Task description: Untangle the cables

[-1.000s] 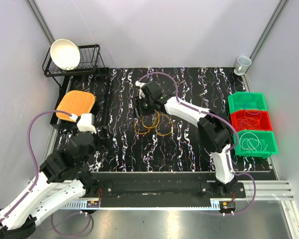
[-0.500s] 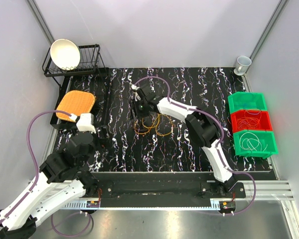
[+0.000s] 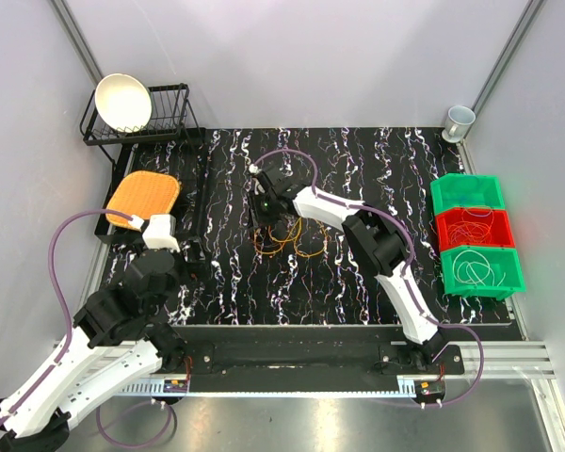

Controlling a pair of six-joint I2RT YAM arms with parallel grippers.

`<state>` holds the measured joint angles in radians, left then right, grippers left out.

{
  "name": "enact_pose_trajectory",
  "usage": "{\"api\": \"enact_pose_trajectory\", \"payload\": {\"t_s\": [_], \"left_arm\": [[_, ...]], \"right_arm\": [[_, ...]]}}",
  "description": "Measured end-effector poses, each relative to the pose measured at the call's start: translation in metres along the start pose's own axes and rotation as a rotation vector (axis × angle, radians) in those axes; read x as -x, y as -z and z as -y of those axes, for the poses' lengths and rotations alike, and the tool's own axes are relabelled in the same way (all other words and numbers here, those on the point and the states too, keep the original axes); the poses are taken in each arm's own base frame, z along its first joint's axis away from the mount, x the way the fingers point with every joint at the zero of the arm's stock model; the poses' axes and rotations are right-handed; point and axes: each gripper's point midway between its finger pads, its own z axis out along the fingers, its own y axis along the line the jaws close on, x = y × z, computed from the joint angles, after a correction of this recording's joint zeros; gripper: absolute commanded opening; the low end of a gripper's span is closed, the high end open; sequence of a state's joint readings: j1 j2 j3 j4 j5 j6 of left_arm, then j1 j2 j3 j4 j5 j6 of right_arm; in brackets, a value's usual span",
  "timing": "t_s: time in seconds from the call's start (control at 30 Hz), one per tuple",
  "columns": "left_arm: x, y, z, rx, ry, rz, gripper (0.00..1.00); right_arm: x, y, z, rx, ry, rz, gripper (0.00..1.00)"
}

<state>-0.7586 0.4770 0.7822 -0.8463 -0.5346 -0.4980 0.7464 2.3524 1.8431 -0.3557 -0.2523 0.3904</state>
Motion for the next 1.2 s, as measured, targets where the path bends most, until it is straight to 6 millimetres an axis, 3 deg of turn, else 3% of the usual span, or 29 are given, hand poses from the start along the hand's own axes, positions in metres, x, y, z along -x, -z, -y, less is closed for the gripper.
{"api": "enact_pose_trajectory", "payload": {"t_s": [0.07, 0.2, 0.4, 0.5, 0.63, 0.7, 0.8, 0.93, 0.97, 1.03, 1.2], "left_arm": [[0.0, 0.0, 0.0, 0.001, 0.001, 0.0, 0.99], [0.0, 0.0, 0.0, 0.002, 0.001, 0.001, 0.99], [0.0, 0.0, 0.0, 0.002, 0.001, 0.001, 0.99], [0.0, 0.0, 0.0, 0.002, 0.001, 0.0, 0.99], [0.0, 0.0, 0.0, 0.002, 0.001, 0.001, 0.99], [0.0, 0.0, -0.001, 0.003, 0.001, 0.001, 0.99], [0.0, 0.0, -0.001, 0.004, 0.001, 0.001, 0.99], [0.0, 0.0, -0.001, 0.004, 0.001, 0.0, 0.99], [0.0, -0.001, -0.001, 0.005, 0.0, -0.001, 0.99], [-0.001, -0.001, -0.001, 0.008, -0.002, -0.005, 0.99], [-0.004, -0.006, 0.002, 0.019, 0.001, -0.028, 0.99]], "right_arm": [[-0.001, -0.001, 0.001, -0.003, -0.004, 0.0, 0.25], [0.0, -0.001, 0.001, -0.007, -0.013, 0.003, 0.0], [0.001, -0.001, 0.0, -0.003, -0.021, 0.004, 0.0], [0.006, 0.01, -0.009, 0.019, -0.012, 0.011, 0.0], [0.032, 0.06, -0.046, 0.114, 0.04, 0.077, 0.0], [0.052, 0.106, -0.075, 0.191, 0.087, 0.147, 0.0], [0.079, 0.189, -0.124, 0.337, 0.181, 0.309, 0.0], [0.09, 0.272, -0.163, 0.48, 0.298, 0.486, 0.0], [0.089, 0.283, -0.169, 0.508, 0.322, 0.511, 0.0], [0.085, 0.284, -0.172, 0.537, 0.344, 0.513, 0.0], [0.051, 0.25, -0.152, 0.531, 0.318, 0.394, 0.0]]}}
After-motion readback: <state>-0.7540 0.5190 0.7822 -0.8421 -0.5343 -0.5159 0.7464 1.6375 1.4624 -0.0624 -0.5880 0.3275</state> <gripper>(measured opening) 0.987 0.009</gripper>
